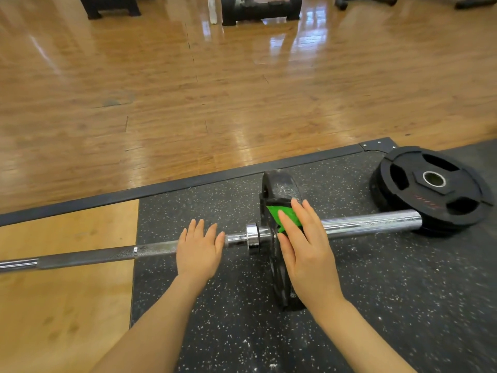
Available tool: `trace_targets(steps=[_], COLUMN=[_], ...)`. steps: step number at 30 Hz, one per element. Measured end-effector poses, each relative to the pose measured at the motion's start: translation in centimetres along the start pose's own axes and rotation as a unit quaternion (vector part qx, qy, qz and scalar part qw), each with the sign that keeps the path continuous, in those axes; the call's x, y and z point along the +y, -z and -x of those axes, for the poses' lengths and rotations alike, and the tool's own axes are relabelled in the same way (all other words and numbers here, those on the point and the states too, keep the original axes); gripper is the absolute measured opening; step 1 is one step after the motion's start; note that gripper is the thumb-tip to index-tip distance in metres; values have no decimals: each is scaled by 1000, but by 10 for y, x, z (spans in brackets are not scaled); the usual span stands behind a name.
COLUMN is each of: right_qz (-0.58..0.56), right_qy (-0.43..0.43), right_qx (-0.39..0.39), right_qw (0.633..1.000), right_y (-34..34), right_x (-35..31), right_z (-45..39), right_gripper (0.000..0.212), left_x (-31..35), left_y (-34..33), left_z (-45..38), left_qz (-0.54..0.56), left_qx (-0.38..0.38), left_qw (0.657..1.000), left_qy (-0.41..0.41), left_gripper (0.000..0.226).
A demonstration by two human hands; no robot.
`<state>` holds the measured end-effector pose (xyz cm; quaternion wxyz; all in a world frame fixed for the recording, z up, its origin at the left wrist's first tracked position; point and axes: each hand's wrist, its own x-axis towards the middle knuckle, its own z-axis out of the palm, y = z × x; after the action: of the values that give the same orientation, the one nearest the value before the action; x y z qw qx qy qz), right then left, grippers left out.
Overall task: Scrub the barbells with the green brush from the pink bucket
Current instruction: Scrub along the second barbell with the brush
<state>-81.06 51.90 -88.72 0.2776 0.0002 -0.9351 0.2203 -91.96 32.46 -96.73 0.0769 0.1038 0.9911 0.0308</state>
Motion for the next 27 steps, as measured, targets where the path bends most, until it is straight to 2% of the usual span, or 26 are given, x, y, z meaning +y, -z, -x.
trace_targets(steps=[8,13,18,24,27], right_qz=[-11,-28,-35,-51,-50], right_qy=[-66,-86,-64,-118,-122], right_qx=[-64,-42,-32,-122,-137], right_qw=[996,995,997,984,982], right_y=[-4,3,11,10,11], right_x=[6,-3,-6,0,2], right_z=[-63,-34,-9,-75,-84], right_gripper=[31,39,42,35,35], left_x=[1,1,1,1,0], left_y=[2,0,-2,-1,0], left_z=[-1,-1,1,1,0], left_qz=[11,10,5,10,13], left_qx=[-2,3,7,5,-2], left_qw=[1000,1000,1000,1000,1000], left_qy=[2,4,2,4,4], left_gripper=[55,55,55,56,55])
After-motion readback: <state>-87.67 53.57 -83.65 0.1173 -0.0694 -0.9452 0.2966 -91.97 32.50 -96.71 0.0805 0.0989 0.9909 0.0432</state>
